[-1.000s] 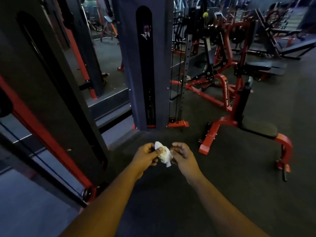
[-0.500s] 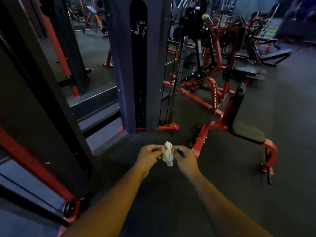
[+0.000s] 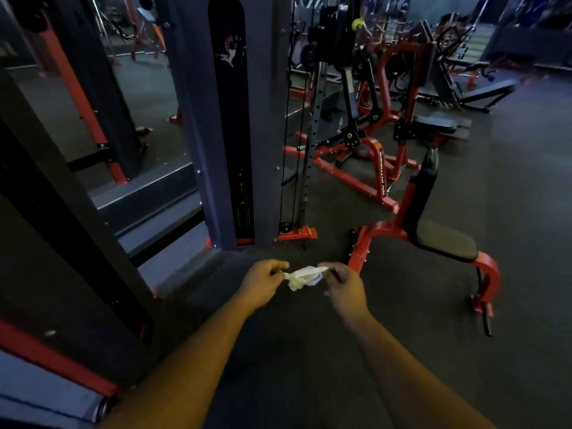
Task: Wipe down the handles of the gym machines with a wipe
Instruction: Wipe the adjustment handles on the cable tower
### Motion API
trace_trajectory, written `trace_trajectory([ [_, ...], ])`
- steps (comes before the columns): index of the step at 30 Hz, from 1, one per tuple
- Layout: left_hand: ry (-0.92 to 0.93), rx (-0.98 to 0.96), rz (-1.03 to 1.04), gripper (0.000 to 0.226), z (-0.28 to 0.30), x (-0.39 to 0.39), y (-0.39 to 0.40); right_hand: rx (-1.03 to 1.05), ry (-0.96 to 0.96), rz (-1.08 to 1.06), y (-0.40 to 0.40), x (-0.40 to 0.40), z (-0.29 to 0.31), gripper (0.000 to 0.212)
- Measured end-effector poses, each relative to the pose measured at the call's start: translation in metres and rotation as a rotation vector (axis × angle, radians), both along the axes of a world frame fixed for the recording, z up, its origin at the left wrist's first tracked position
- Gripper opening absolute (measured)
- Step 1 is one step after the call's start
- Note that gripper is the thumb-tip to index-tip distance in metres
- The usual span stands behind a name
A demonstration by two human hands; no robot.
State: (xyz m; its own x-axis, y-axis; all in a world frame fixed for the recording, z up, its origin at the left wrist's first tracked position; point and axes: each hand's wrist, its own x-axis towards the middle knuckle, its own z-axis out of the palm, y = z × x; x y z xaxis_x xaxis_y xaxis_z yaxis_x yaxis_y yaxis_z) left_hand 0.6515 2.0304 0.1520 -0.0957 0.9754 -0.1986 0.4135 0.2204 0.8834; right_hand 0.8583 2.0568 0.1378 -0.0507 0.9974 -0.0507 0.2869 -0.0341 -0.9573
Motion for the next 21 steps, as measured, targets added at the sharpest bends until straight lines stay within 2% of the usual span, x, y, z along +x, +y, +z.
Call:
trace_trajectory([
  [2,0.092,0.002,-0.054,0.024,-0.002,0.010,0.018,-0.097,0.127,0.006,0.013,0.005,-0.001,0.020],
  [4,0.095,0.002,-0.047,0.022,0.002,0.028,0.036,-0.109,0.188,-0.017,0.028,0.014,-0.001,0.020],
  [7,-0.083,-0.074,-0.072,0.014,0.011,0.064,0.055,-0.005,0.110,-0.005,0.051,0.032,0.003,0.019],
  [9,-0.164,-0.129,-0.124,0.025,0.013,0.087,0.069,-0.001,0.107,0.045,0.070,0.048,0.009,0.015],
  [12,-0.019,-0.093,-0.173,0.018,0.010,0.112,0.094,-0.013,0.095,0.149,0.096,0.077,0.013,0.006],
  [13,0.012,-0.076,-0.148,0.012,0.010,0.119,0.103,-0.004,0.089,0.187,0.105,0.090,0.012,0.009],
  [15,0.021,-0.049,-0.062,0.007,0.010,0.130,0.120,0.066,0.006,0.232,0.121,0.112,0.013,0.019],
  [18,0.009,-0.038,0.058,0.017,0.009,0.139,0.143,0.148,-0.180,0.322,0.144,0.135,0.012,0.023],
  [21,-0.192,-0.060,0.207,0.022,0.009,0.146,0.161,0.133,-0.317,0.438,0.163,0.148,0.012,0.027],
])
